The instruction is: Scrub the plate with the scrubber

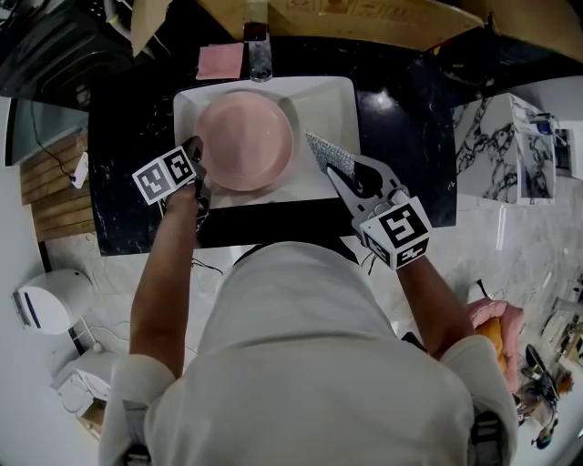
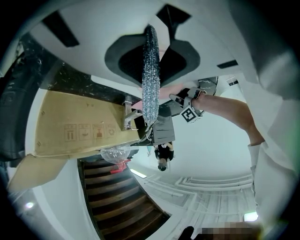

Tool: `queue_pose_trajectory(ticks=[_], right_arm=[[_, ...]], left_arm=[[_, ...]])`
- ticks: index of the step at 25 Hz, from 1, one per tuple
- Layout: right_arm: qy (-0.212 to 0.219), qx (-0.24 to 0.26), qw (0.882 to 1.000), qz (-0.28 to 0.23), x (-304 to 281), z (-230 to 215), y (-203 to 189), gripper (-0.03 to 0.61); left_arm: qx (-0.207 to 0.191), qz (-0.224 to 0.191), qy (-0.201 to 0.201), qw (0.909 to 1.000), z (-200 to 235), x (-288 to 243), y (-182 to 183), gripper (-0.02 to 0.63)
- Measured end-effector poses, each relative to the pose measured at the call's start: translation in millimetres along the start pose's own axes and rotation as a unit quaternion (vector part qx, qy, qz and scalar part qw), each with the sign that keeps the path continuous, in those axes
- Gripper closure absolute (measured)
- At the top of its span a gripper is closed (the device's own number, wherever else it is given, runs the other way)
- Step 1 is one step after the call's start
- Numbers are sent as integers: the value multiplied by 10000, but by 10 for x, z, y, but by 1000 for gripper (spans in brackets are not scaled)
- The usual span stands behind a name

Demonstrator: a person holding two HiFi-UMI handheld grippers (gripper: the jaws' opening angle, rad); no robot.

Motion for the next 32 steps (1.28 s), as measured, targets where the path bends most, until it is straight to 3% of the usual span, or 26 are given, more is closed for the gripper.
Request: queue_pose_trajectory(ticks=[6,17,32], right_arm=[[46,-54,10000,38,-26,-159,-47,502],[159,-94,9998,96,-67,-392,-87,502],[356,-119,9993,86,-60,-615,-169,502]], left_arm=[[-324,168,510,9980,-32,-148,-4,580],[-407,317,1138,9922,35,-333,-35,592],[-679,510,2106,9739,111,-447,-150,601]])
Point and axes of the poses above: the fingertips, and each gripper's own axes: x backward along the fingers, z to its left, y out of its top, the point moved 6 cm from there along x, backward along the fingers, and after that the axes turned 10 degrees about z, right-handed, at the moved point
